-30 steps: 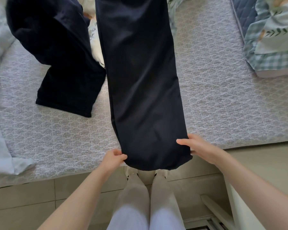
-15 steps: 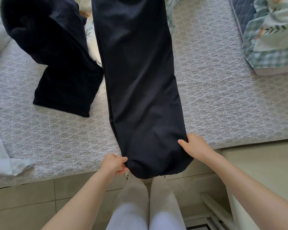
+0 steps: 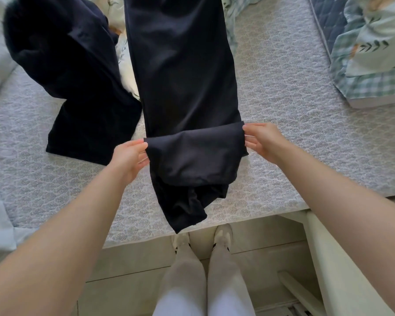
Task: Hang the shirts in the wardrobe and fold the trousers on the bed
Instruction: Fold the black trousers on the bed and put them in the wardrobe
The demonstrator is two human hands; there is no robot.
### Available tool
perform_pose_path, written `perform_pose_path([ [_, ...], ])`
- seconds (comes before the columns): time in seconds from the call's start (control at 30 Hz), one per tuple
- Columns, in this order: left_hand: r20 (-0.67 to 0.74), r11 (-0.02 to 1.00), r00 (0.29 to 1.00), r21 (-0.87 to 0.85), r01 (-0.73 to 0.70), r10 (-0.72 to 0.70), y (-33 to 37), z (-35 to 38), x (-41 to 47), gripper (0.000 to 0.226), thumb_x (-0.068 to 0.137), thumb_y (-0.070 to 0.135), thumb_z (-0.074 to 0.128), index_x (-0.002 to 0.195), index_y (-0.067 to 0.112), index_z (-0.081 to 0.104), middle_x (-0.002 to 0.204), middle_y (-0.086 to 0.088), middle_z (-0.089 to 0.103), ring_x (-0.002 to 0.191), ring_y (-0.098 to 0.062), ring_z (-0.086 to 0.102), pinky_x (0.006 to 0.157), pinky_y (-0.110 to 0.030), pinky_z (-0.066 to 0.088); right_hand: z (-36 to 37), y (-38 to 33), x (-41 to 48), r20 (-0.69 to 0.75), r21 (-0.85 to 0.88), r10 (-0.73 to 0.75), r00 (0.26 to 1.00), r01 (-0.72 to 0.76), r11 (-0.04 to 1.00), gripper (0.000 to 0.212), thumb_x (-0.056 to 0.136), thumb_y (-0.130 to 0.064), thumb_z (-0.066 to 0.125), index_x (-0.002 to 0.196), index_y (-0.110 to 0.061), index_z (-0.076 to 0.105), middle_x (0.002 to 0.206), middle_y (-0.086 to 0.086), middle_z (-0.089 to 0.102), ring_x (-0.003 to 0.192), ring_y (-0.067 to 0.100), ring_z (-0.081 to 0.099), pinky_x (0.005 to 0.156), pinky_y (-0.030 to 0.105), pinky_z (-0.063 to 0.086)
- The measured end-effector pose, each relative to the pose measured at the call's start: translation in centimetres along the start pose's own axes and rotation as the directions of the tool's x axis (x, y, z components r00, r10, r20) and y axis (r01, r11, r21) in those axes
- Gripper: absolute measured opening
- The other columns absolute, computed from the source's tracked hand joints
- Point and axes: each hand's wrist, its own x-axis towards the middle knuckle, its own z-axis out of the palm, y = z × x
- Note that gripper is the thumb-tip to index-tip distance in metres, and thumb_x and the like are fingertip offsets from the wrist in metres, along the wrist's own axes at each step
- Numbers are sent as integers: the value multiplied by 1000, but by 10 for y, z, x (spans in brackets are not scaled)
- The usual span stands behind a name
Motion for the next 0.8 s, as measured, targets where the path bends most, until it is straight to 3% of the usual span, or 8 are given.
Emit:
perform_pose_path([
  [0.07, -33, 997, 999, 65, 27, -25, -7, 3, 10, 27, 94, 6, 58, 121, 4, 59, 114, -10, 65, 105, -23, 65, 92, -37, 53, 2, 8, 8, -100, -101, -11, 995, 1, 995, 37, 92, -7, 60, 128, -2, 54, 118, 12, 63, 110, 23, 63, 99, 36, 50],
  [0.13, -97, 985, 992, 139, 100, -87, -24, 6, 8, 11, 94, 6, 55, 102, 8, 62, 97, -5, 64, 88, -16, 64, 85, -31, 53, 0, 30, 8, -200, -274, -10, 980, -46, 961, 32, 91, -8, 57, 122, -8, 57, 115, 10, 62, 108, 24, 61, 99, 41, 50],
  [0.23, -171, 930, 960, 258, 260, -221, -66, 10, -10, 18, 95, 5, 51, 80, 13, 52, 80, -6, 53, 69, -17, 51, 72, -34, 46, 5, 70, -15, -180, -419, 114, 977, -181, 890, 24, 93, -5, 52, 116, -7, 58, 114, 12, 62, 103, 27, 61, 93, 44, 53],
  [0.37, -134, 882, 922, 272, 386, -363, -116, 13, -36, 12, 93, 11, 61, 82, 9, 56, 78, -6, 58, 74, -22, 57, 64, -31, 40, 25, 103, -50, -33, -312, 276, 961, -272, 910, 35, 94, -19, 60, 125, -8, 48, 111, 15, 58, 110, 31, 60, 95, 44, 52],
  [0.47, -76, 912, 931, 187, 365, -357, -131, 16, -47, 5, 92, 4, 63, 94, 7, 60, 87, -8, 64, 78, -20, 62, 67, -27, 47, 35, 117, -56, 18, -255, 334, 943, -318, 913, 42, 93, -31, 63, 125, -10, 48, 118, 11, 57, 112, 29, 61, 92, 39, 54],
  [0.57, 42, 940, 943, 108, 324, -330, -133, 18, -55, 6, 94, 1, 60, 96, 6, 62, 99, -10, 70, 87, -22, 68, 66, -28, 53, 38, 126, -53, 55, -106, 373, 926, -366, 925, 39, 92, -30, 64, 123, -8, 53, 121, 7, 61, 102, 23, 65, 88, 36, 55],
  [0.7, 132, 958, 950, -5, 286, -283, -132, 11, -61, 16, 100, 9, 53, 113, 8, 62, 108, -7, 72, 96, -22, 71, 76, -33, 57, 30, 125, -51, 11, -73, 300, 954, -298, 952, 28, 92, -26, 64, 113, -9, 62, 110, 8, 68, 94, 18, 65, 77, 29, 54],
  [0.8, 128, 965, 960, -48, 257, -249, -131, 2, -68, 18, 102, 11, 49, 113, 9, 62, 107, -8, 73, 89, -21, 72, 67, -29, 58, 14, 121, -58, 16, -137, 180, 984, -176, 975, 23, 87, -27, 67, 101, -8, 68, 98, 6, 70, 93, 19, 66, 82, 32, 53],
])
